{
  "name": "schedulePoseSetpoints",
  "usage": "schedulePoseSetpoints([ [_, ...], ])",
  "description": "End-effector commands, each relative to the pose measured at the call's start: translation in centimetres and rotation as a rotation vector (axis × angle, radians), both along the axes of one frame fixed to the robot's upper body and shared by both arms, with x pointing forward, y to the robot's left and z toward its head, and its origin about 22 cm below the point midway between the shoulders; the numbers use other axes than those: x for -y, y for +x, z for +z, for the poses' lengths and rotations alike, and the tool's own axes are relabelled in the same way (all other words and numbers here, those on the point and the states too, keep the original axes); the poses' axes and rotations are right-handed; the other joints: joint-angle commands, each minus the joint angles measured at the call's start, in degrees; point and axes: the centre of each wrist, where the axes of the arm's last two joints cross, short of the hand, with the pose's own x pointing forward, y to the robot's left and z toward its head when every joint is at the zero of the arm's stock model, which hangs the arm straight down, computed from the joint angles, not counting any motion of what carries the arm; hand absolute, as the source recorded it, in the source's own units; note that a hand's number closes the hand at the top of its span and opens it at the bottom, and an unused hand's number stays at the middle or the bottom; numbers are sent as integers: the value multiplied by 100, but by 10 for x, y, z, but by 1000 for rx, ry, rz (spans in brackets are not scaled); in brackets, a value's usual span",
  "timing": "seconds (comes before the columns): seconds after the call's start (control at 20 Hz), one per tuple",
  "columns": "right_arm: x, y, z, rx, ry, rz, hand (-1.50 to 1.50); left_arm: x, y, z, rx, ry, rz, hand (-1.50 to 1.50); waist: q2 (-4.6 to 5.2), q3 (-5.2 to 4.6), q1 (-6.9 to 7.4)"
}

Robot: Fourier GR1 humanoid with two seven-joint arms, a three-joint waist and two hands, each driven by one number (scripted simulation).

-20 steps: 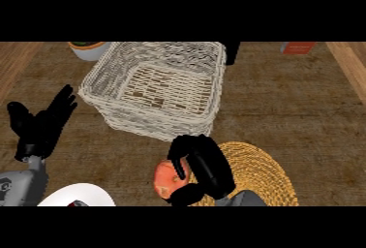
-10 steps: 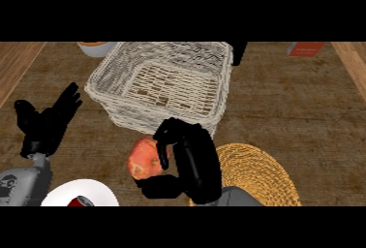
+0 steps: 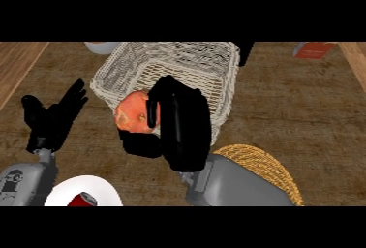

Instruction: Pick the squash from the placemat and place it in the basket

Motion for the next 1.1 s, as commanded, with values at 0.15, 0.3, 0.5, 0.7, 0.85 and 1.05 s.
schedulePoseSetpoints([
  [0.15,-29,26,51,4,-25,-263,150,5,1,-3,-13,-4,-32,0,50,15,180],
  [0.3,-40,37,69,-8,-49,-319,150,6,8,2,7,7,-31,0,136,23,217],
  [0.5,-53,43,72,-24,-72,-368,150,13,11,1,5,-3,-21,0,154,39,192],
  [0.7,-60,54,74,-32,-85,-391,150,2,11,4,12,3,-20,0,177,42,246],
  [0.85,-57,66,65,-46,-49,-384,150,16,13,4,26,-6,-32,0,197,51,195],
  [1.05,-56,72,58,-45,-24,-372,150,3,17,4,18,11,-16,0,218,51,106],
])
